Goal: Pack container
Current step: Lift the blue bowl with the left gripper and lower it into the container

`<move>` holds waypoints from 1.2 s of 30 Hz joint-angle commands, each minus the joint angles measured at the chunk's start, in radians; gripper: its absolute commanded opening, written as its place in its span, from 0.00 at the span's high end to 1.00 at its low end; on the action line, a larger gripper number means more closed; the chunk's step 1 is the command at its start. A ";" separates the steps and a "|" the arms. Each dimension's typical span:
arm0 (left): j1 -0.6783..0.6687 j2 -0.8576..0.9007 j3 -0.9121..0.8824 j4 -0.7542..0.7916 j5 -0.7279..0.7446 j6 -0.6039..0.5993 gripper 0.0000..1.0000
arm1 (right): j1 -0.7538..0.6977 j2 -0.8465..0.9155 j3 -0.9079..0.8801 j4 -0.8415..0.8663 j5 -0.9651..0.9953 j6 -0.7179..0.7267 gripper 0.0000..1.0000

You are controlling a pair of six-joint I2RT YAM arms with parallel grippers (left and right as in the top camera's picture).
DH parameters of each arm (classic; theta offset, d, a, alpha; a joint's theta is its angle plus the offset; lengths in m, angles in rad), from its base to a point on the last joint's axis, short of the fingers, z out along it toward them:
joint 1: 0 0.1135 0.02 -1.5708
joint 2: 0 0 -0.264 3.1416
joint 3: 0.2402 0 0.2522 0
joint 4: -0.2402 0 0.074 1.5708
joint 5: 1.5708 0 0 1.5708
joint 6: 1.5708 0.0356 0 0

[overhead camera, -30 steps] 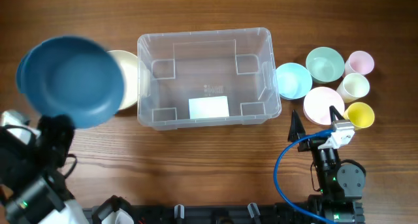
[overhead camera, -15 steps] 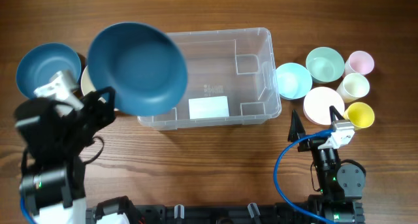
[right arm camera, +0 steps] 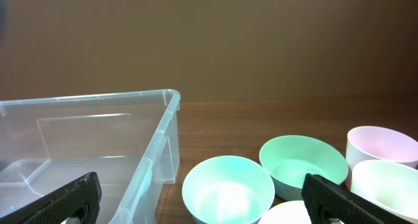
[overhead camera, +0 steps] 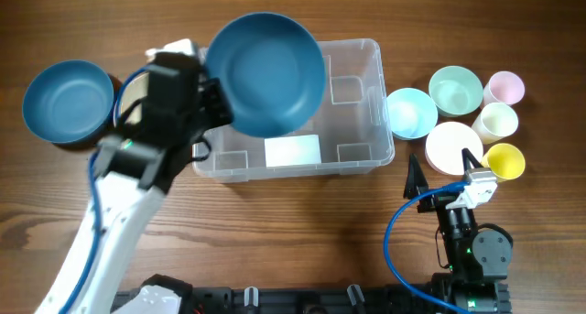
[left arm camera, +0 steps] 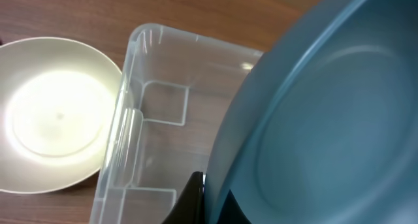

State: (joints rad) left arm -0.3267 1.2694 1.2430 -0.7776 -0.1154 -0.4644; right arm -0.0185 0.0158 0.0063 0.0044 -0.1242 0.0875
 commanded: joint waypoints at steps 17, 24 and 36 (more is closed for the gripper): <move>0.000 0.412 0.027 -0.001 -0.103 -0.037 0.96 | 0.002 -0.002 -0.001 0.005 -0.001 -0.006 0.00; -0.001 0.436 0.027 -0.001 -0.103 -0.037 0.96 | 0.002 -0.002 -0.001 0.005 -0.001 -0.006 0.00; -0.002 0.427 0.028 -0.011 -0.111 0.016 0.62 | 0.002 -0.002 -0.001 0.005 -0.001 -0.006 0.00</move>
State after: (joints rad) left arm -0.3309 1.7012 1.2484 -0.7856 -0.2058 -0.4755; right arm -0.0185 0.0158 0.0063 0.0044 -0.1242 0.0875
